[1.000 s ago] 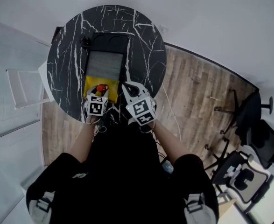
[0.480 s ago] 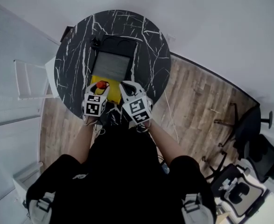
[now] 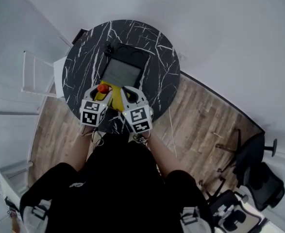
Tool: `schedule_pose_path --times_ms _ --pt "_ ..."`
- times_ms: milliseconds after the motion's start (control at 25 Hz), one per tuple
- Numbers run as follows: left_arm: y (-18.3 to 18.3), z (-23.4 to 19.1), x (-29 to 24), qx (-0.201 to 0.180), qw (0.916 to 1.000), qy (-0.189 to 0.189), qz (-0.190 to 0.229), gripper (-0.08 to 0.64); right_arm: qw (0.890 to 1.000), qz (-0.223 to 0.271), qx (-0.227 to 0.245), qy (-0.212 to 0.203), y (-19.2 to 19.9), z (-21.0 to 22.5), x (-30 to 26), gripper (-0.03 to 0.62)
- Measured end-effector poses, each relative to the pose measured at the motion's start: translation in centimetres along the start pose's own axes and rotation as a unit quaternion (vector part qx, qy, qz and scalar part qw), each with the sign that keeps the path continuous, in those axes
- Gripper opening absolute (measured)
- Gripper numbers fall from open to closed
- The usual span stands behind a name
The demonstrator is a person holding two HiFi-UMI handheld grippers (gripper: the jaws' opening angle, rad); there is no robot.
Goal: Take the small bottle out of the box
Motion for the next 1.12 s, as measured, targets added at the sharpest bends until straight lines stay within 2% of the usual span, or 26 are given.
schedule_pose_path --times_ms 240,560,760,1120 --pt "-2.5 0.5 4.2 0.016 0.998 -0.027 0.055 0.215 0.999 0.036 0.018 0.021 -2.8 0.3 1.7 -0.005" --pt "-4.6 1.7 9.1 0.033 0.9892 -0.062 0.129 0.215 0.993 0.098 0.043 0.055 -7.4 0.3 4.8 -0.005" --pt "-6.0 2.8 12.0 0.03 0.9838 -0.078 0.158 0.215 0.987 0.137 0.056 0.058 -10.8 -0.5 7.6 -0.005" --pt "-7.9 4.9 15.2 0.024 0.9762 -0.101 0.191 0.215 0.983 0.161 0.061 0.06 -12.9 0.1 11.1 -0.004"
Point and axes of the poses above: the fingertips, and each gripper's own axes: x backward along the fingers, z to its right, y out of its underside, the point moved 5 cm from there along x, backward along the fingers, and after that the axes turned 3 degrees about x, right-handed, at the moved point
